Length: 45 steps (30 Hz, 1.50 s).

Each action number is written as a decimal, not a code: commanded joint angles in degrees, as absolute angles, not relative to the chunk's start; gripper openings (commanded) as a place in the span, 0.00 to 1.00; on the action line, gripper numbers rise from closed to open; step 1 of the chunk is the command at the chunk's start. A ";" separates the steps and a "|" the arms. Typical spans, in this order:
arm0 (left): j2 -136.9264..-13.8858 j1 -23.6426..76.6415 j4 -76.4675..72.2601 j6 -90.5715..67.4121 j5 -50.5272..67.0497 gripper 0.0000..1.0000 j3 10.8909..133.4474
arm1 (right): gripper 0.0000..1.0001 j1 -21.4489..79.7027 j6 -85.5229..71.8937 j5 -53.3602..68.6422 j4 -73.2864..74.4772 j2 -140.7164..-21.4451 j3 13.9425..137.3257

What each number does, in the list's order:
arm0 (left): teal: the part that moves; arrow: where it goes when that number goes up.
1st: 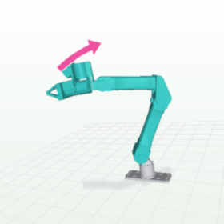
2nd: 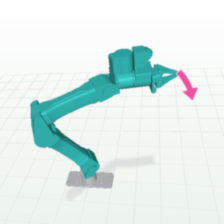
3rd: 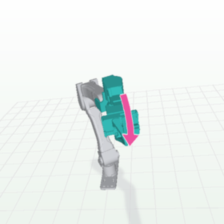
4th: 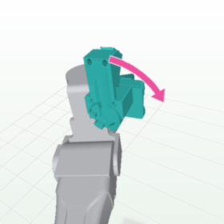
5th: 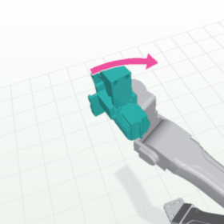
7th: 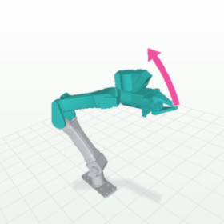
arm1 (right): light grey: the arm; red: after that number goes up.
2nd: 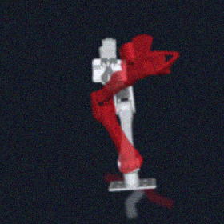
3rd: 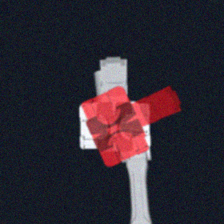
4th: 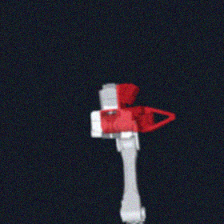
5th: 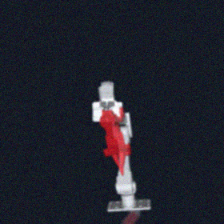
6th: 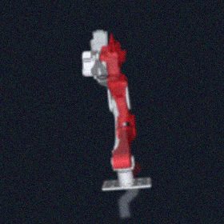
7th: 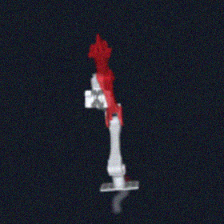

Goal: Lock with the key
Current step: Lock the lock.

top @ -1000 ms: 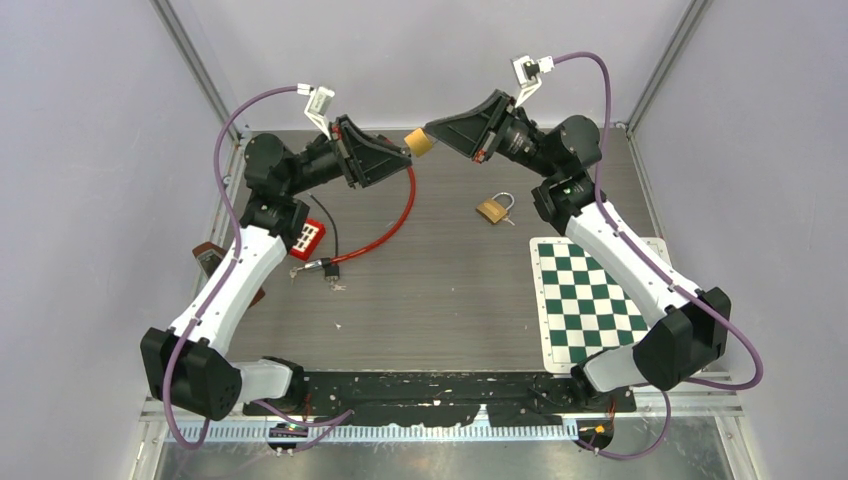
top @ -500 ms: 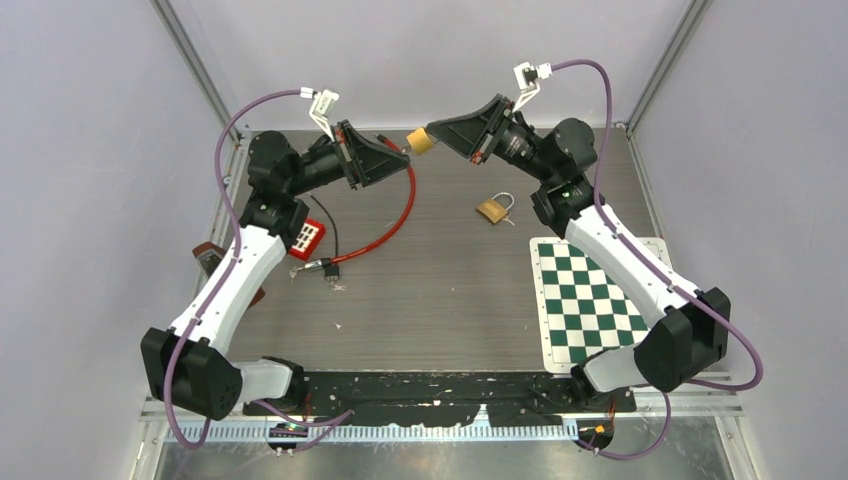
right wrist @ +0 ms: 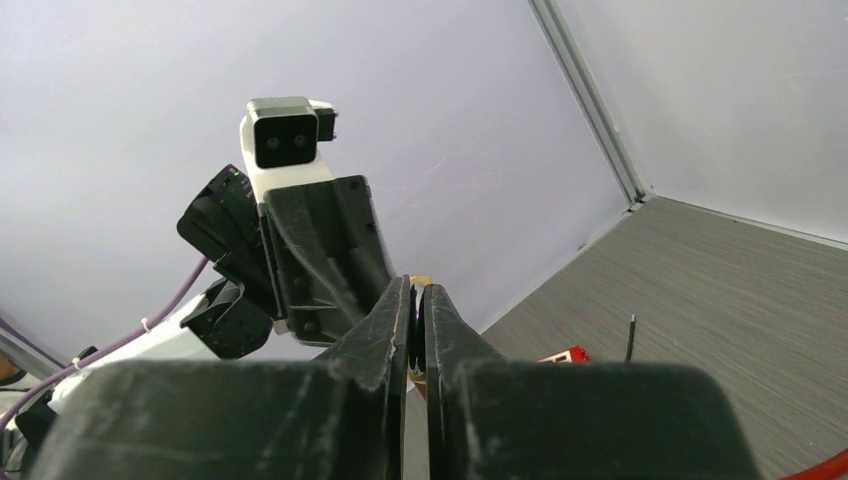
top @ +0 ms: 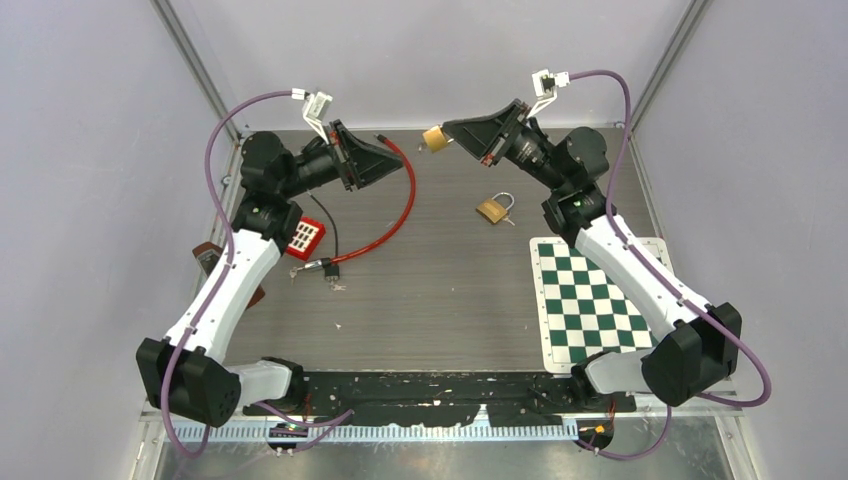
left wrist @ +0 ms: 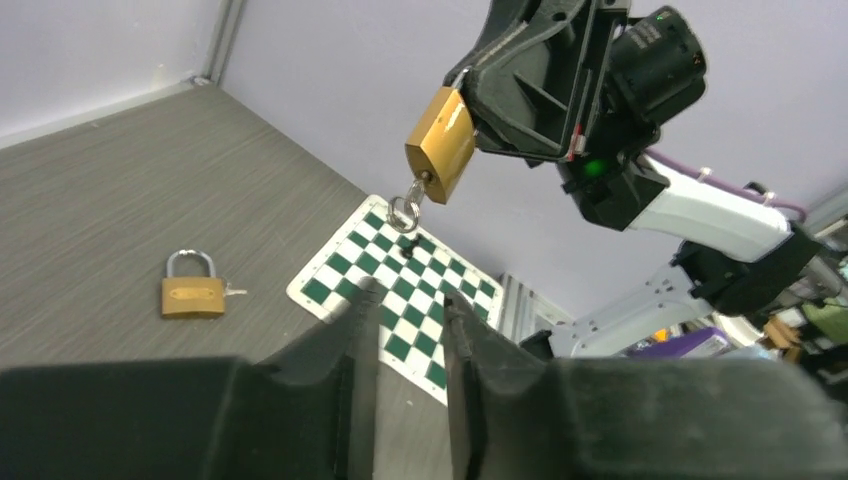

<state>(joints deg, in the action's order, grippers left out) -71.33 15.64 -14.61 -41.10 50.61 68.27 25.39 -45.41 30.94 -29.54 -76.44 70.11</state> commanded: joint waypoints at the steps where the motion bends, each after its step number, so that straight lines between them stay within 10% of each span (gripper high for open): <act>1: -70.37 15.51 -24.30 -45.34 54.16 0.49 69.89 | 0.05 25.18 -46.59 34.12 -33.55 -75.87 72.66; 4: -71.12 16.08 -27.39 -46.66 54.20 0.72 70.35 | 0.05 25.27 -48.85 39.09 -34.35 -78.28 73.12; 17: -76.43 20.35 -26.69 -48.89 51.02 0.70 70.32 | 0.05 25.93 -51.03 40.27 -36.74 -79.59 72.51; 24: -76.41 20.26 -24.86 -47.24 52.24 0.49 70.35 | 0.05 25.93 -51.21 39.65 -36.22 -80.21 72.65; 45: -74.75 18.92 -19.69 -43.11 52.55 0.33 70.73 | 0.05 25.83 -51.38 40.74 -36.43 -81.03 73.77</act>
<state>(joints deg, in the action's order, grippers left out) -75.90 19.33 -18.11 -43.05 52.51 68.71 25.76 -51.13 40.25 -32.58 -81.69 71.61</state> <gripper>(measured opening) 0.385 0.103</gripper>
